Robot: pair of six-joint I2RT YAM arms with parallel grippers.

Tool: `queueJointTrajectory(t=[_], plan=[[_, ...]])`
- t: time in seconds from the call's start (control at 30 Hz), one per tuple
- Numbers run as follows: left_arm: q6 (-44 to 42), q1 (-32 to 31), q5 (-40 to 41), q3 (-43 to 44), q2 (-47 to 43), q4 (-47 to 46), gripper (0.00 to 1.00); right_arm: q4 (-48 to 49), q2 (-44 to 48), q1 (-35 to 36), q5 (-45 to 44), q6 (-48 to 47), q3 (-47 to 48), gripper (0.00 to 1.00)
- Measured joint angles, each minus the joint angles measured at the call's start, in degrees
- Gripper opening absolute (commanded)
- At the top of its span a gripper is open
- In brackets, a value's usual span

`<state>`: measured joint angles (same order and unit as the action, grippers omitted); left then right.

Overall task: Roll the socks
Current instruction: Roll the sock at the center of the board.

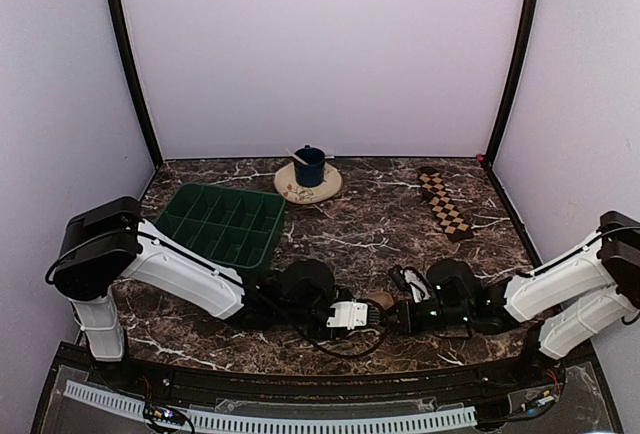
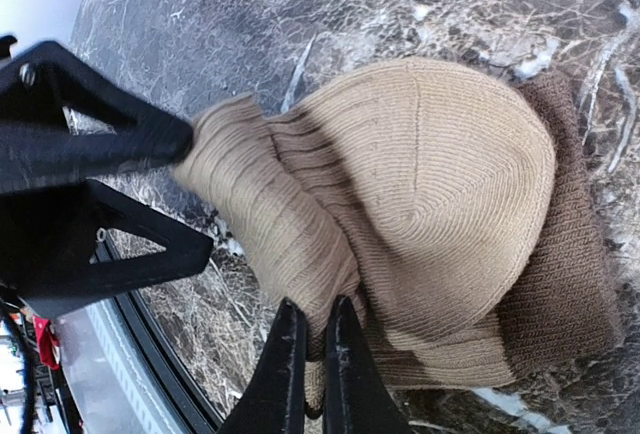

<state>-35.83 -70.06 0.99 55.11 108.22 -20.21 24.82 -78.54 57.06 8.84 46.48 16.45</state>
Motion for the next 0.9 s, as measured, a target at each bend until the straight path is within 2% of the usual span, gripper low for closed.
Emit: queueJointTrajectory(t=[0.5,0.9], plan=[[-10.3,-2.6,5.6,-5.5,0.0,-12.5,0.46,1.0,-0.3,-1.0,2.9,2.3,-0.5,0.0],[-13.1,-3.2,7.3,-5.6,2.8,-15.3,0.46,1.8,-0.4,-1.4,4.5,2.6,-0.9,0.0]])
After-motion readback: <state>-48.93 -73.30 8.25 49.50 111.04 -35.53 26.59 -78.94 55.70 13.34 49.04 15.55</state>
